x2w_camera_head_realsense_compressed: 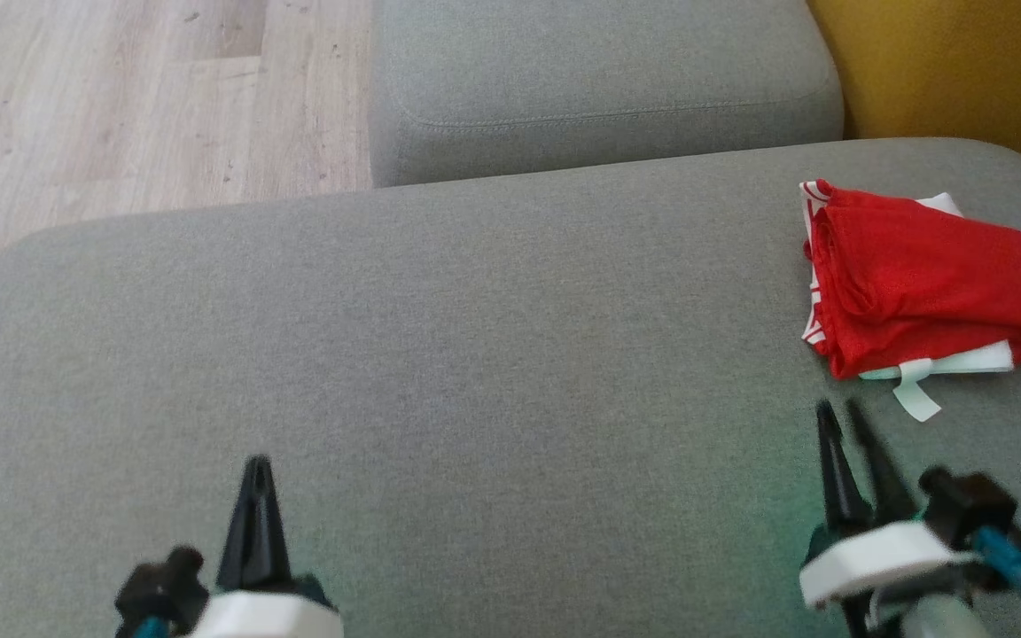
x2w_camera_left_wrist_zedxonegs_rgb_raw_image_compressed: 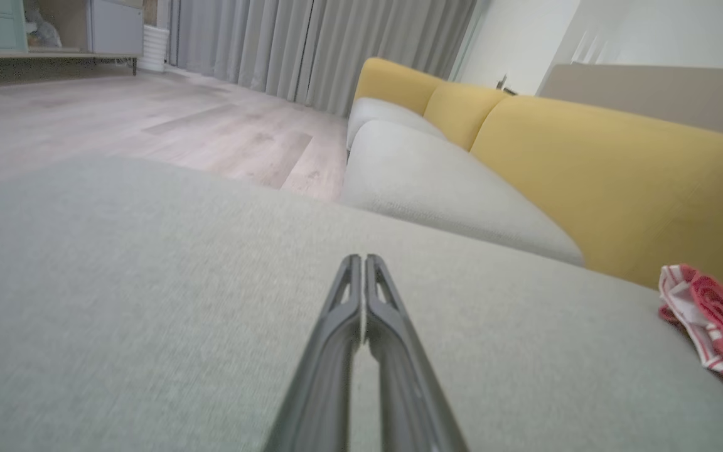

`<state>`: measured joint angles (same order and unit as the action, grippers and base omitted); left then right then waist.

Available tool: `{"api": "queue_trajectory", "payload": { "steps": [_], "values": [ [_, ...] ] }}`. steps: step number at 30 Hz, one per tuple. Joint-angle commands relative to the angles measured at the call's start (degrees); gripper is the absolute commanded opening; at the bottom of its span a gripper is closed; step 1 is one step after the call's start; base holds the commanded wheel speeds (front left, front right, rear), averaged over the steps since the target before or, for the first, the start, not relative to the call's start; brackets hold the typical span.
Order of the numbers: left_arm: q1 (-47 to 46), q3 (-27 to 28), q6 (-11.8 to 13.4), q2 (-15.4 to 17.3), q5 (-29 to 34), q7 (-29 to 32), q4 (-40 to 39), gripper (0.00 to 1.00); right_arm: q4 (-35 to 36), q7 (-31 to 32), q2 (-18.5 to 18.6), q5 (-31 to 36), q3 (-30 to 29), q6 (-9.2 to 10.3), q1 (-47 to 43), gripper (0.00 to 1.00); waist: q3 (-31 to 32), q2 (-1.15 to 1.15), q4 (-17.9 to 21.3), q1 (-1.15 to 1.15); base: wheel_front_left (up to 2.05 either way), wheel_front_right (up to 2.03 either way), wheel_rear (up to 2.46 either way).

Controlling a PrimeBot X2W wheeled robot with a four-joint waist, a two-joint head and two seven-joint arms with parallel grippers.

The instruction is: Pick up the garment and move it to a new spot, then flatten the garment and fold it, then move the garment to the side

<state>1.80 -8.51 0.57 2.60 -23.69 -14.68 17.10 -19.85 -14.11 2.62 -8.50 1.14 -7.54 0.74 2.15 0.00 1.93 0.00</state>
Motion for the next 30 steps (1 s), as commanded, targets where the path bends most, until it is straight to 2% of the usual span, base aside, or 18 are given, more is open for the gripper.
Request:
{"api": "queue_trajectory", "payload": {
  "steps": [1, 30],
  "values": [
    [-0.02, 0.03, -0.01, 0.0, -0.1, 0.04, 0.01, 0.0, 0.0, 0.04, 0.0, -0.11, -0.02, 0.0, 0.02, 0.0, 0.0, 0.0, 0.0, 0.0, 0.0, 0.0, 0.0],
    [-2.07, 3.87, -2.07, 0.07, -17.63, 5.45, -0.75, 0.0, 1.5, 5.31, 0.07, -21.54, -1.98, 0.01, 1.4, 0.0, -0.6, 0.0, -0.5, 0.0, 0.0, 0.0, 0.0]
  ]
}}
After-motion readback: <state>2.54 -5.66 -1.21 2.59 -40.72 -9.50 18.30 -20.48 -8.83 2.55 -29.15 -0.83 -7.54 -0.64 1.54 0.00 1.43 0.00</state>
